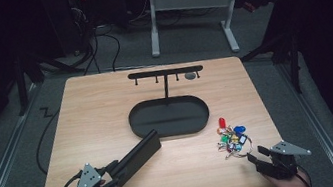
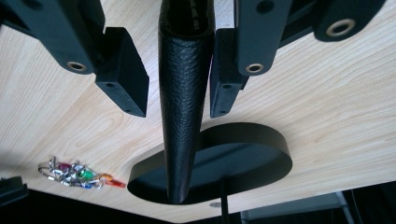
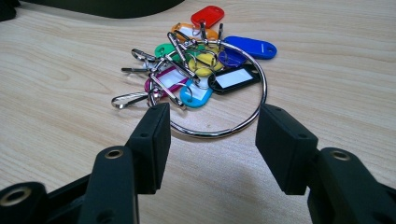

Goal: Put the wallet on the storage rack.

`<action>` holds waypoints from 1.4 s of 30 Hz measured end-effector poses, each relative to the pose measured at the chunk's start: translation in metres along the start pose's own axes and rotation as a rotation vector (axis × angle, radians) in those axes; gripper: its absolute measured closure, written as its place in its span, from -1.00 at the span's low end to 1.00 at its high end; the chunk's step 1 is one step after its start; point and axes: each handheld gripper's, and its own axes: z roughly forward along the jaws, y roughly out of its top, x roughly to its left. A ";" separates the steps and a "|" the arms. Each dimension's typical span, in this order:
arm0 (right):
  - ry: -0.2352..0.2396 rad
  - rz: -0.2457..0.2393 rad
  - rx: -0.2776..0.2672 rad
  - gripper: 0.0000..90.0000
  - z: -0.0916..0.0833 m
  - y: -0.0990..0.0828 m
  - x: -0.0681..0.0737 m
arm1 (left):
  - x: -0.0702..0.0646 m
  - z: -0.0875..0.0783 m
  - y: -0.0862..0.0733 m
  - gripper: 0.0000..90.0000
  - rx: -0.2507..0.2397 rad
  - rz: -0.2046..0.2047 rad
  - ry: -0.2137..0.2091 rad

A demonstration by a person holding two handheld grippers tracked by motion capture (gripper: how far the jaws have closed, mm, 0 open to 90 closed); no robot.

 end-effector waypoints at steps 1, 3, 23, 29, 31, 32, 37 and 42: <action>0.000 0.000 0.000 0.01 0.000 0.000 0.000 | 0.000 0.001 0.000 0.28 0.005 0.002 0.001; 0.000 0.003 0.003 0.01 0.000 0.000 0.000 | -0.001 0.002 -0.001 0.27 0.022 0.010 0.006; 0.003 -0.007 0.007 0.01 0.001 0.000 0.000 | -0.010 0.013 0.006 0.61 0.084 0.061 0.007; 0.003 -0.005 0.005 0.01 0.001 0.000 0.000 | -0.014 0.010 0.009 0.63 0.072 0.087 0.030; 0.003 -0.005 0.005 0.01 0.001 0.000 0.001 | -0.014 0.007 0.011 0.63 0.060 0.084 0.029; 0.002 -0.006 0.005 0.01 0.001 0.000 0.001 | -0.014 0.007 0.012 0.63 0.056 0.085 0.027; 0.002 -0.005 0.004 0.01 0.001 0.000 0.000 | -0.017 0.005 0.017 0.63 0.047 0.111 0.023; 0.002 0.003 -0.002 0.01 -0.001 0.000 0.000 | -0.020 0.008 0.027 0.63 0.040 0.155 0.013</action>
